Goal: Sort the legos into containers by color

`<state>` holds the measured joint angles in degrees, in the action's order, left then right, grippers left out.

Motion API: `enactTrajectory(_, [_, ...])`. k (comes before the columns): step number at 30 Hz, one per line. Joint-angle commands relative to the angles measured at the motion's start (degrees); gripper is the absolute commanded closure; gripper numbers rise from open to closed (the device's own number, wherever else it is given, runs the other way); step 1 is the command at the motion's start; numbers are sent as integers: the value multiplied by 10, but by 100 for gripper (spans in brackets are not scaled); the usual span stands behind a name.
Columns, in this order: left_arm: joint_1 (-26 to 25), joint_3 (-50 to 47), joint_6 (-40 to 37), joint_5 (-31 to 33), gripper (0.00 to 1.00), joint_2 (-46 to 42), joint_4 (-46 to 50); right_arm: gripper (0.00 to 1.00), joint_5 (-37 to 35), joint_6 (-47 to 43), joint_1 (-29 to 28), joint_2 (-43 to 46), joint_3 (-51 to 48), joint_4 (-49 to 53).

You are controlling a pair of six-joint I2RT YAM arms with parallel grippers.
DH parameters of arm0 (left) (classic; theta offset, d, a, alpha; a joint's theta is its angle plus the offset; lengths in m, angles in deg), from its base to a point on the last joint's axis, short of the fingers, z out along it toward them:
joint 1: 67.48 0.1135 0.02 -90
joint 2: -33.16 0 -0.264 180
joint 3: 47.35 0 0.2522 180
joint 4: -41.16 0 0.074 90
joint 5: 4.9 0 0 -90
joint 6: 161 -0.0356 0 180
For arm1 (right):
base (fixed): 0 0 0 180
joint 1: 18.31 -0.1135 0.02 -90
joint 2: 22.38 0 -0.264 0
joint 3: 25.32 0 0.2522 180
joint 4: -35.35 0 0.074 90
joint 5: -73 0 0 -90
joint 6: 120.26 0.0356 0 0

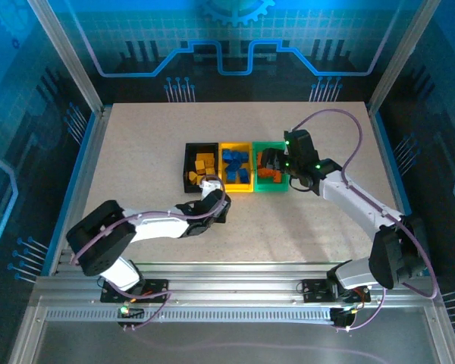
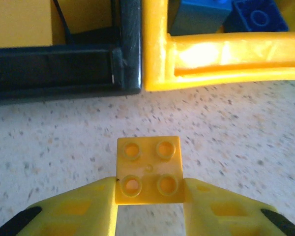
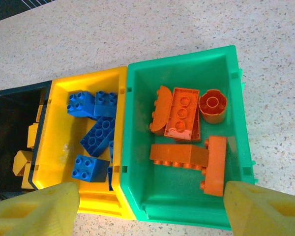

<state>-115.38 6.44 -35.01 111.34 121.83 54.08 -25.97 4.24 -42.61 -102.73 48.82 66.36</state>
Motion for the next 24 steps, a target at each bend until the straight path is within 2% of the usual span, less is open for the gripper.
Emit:
enactTrajectory(1, [0, 18, 55, -73, 62, -60, 97, 22, -11, 9, 9, 16, -10, -9])
enactTrajectory(5, [30, 33, 66, -99, 62, -138, 139, 22, -13, 14, 10, 18, -19, -12])
enactTrajectory(10, [93, 92, 20, -77, 61, -174, 175, 22, -10, 19, 11, 16, -21, -13])
enactTrajectory(15, [176, 154, -15, -79, 58, -106, 154, 22, -12, 22, 12, 15, -24, -9])
enactTrajectory(20, [207, 241, -39, -79, 56, 7, 151, 21, -10, 26, 14, 17, -23, -6])
enactTrajectory(22, [216, 266, -43, -72, 52, 43, 151, 21, -8, 26, 15, 19, -22, -1])
enactTrajectory(24, [224, 284, -42, -76, 42, 63, 155, 19, -8, 27, 14, 24, -22, 5])
